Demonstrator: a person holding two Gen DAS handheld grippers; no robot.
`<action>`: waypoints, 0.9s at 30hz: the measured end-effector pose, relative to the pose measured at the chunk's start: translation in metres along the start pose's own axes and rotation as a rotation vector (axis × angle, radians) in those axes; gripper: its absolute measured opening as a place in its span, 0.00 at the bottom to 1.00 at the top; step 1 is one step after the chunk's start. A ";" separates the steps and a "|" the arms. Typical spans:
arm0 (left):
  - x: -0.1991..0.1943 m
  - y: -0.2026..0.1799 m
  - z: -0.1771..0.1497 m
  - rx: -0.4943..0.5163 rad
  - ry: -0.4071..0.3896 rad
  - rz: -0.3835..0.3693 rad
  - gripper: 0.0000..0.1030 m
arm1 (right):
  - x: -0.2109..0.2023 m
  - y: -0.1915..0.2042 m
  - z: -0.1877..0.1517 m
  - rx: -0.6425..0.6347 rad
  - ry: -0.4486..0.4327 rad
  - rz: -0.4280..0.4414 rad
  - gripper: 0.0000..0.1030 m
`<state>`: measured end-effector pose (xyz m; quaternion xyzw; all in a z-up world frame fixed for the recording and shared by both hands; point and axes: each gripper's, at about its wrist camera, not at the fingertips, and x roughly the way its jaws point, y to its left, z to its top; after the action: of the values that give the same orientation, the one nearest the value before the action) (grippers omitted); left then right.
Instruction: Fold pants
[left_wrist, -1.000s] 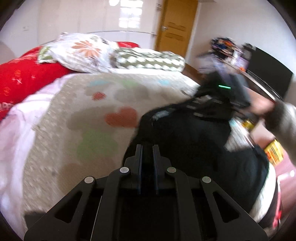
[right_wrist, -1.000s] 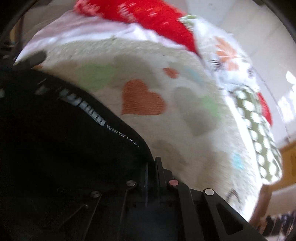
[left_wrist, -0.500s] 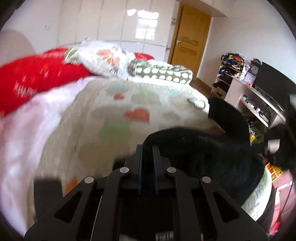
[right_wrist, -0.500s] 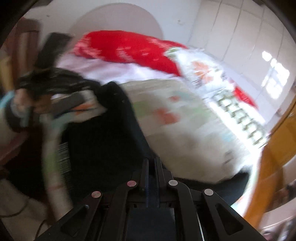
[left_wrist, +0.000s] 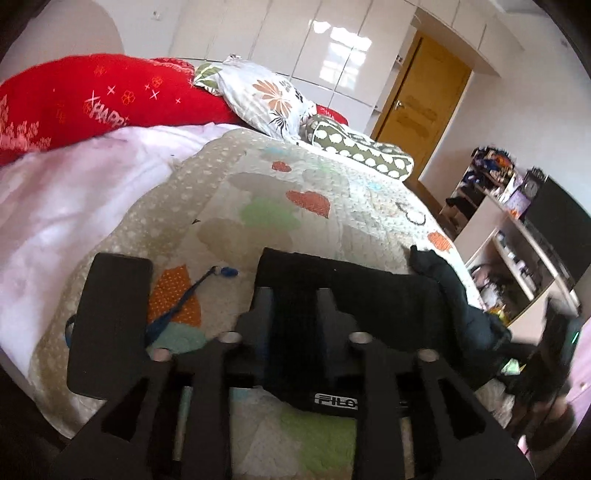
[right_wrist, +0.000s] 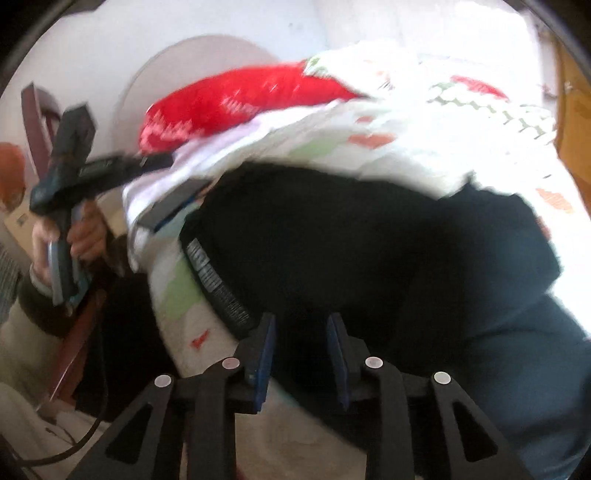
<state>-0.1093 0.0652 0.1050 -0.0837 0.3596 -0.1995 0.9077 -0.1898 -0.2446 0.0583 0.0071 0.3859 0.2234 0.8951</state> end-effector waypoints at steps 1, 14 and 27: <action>0.004 -0.004 0.000 0.009 0.003 0.008 0.40 | -0.007 -0.004 0.003 0.011 -0.020 -0.029 0.33; 0.076 -0.042 -0.027 0.082 0.117 0.107 0.45 | 0.111 -0.099 0.105 0.201 0.173 -0.381 0.53; 0.063 -0.042 -0.028 0.056 0.104 0.077 0.45 | -0.048 -0.128 0.041 0.364 -0.177 -0.246 0.08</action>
<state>-0.0997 0.0005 0.0584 -0.0340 0.4035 -0.1786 0.8967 -0.1393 -0.3727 0.0963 0.1410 0.3379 0.0381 0.9298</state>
